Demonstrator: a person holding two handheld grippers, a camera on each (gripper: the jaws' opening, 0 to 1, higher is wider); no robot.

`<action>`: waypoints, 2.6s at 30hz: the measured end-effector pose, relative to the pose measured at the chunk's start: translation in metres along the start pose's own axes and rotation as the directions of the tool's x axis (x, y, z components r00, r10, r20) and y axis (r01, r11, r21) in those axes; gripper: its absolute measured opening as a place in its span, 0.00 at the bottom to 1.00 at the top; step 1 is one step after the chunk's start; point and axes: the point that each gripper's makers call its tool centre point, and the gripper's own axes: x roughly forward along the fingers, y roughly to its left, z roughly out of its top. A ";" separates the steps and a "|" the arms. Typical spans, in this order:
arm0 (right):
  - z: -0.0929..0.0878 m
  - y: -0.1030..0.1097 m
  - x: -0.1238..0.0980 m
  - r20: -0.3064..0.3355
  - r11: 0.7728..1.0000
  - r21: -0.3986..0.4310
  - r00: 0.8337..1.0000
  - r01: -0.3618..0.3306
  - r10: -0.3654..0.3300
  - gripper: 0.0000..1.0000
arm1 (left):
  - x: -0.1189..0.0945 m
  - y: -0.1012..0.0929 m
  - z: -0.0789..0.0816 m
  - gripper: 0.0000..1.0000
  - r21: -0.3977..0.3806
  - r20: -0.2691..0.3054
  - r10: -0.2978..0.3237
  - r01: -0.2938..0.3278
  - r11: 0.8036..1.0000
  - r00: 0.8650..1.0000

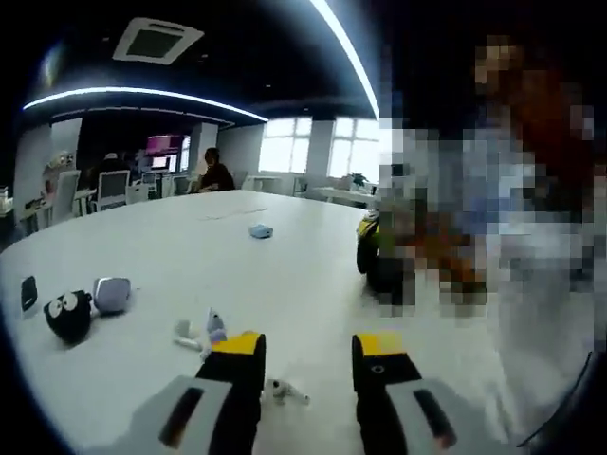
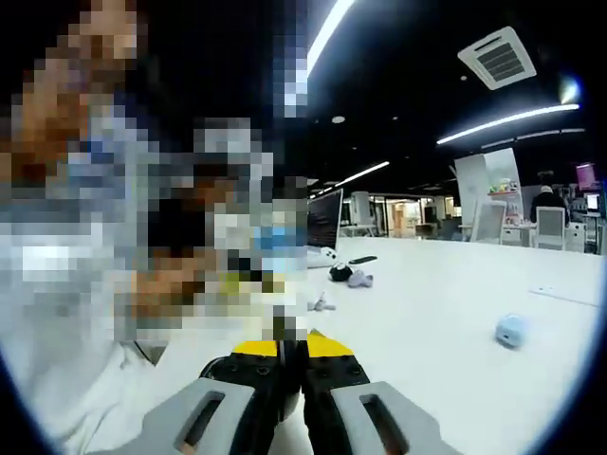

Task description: Pick up the earbuds from the table and place the earbuds into the earbud case

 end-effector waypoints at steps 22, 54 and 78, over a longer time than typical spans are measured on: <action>0.038 0.025 0.001 0.160 0.995 0.066 0.985 -0.073 0.062 0.06 | 0.103 -0.121 0.028 0.41 -0.114 0.169 -0.375 0.396 0.911 0.912; 0.002 0.003 0.009 0.048 0.999 -0.050 0.999 0.008 -0.006 0.09 | 0.130 -0.089 -0.001 0.42 0.021 0.031 -0.292 0.291 0.956 0.956; -0.002 0.041 0.003 0.027 0.983 -0.023 0.982 -0.184 0.185 0.24 | 0.123 -0.077 0.001 0.41 -0.005 0.035 -0.251 0.251 0.968 0.967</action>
